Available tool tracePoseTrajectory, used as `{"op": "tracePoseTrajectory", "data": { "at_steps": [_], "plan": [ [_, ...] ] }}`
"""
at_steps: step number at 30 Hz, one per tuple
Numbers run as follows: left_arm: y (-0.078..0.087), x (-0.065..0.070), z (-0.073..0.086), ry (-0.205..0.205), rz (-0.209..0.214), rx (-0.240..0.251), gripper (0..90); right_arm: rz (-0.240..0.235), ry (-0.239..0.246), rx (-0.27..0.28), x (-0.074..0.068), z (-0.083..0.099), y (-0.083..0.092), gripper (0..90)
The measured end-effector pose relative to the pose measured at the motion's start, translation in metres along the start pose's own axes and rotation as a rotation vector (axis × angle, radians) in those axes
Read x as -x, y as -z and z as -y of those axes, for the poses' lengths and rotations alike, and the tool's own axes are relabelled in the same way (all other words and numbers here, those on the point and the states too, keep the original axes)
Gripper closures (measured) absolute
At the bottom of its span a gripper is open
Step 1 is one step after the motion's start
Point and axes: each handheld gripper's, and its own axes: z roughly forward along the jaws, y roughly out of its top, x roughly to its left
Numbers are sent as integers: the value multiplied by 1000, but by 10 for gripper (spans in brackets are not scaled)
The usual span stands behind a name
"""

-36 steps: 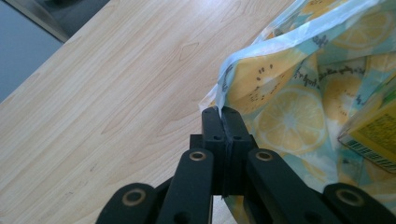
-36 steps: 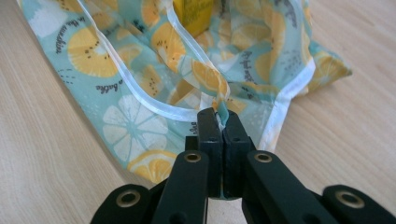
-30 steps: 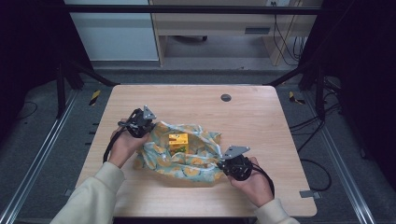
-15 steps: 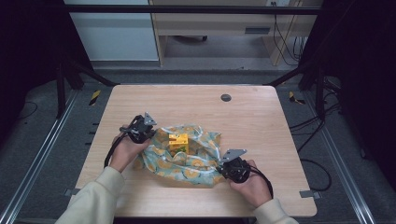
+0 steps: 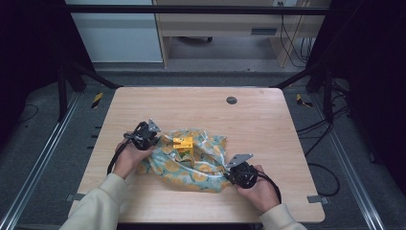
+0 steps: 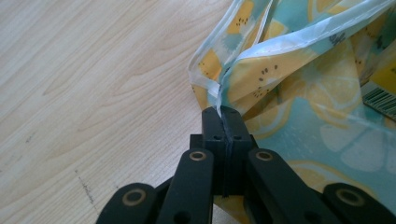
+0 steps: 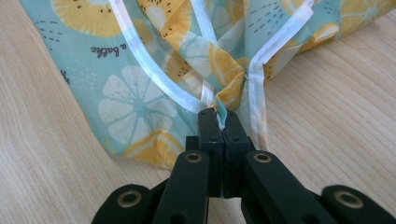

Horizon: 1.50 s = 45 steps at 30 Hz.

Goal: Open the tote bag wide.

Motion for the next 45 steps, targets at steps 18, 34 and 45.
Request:
{"op": "tracePoseTrajectory", "data": {
  "at_steps": [18,34,45],
  "plan": [
    [-8,0,6,17,4,-17,900,0,2,-36,0,2,-4,898],
    [-15,-2,10,30,-7,-28,900,5,1,-42,2,3,-5,900],
    [-15,-2,11,30,-7,-34,900,13,-8,-46,3,3,-4,900]
  ]
}}
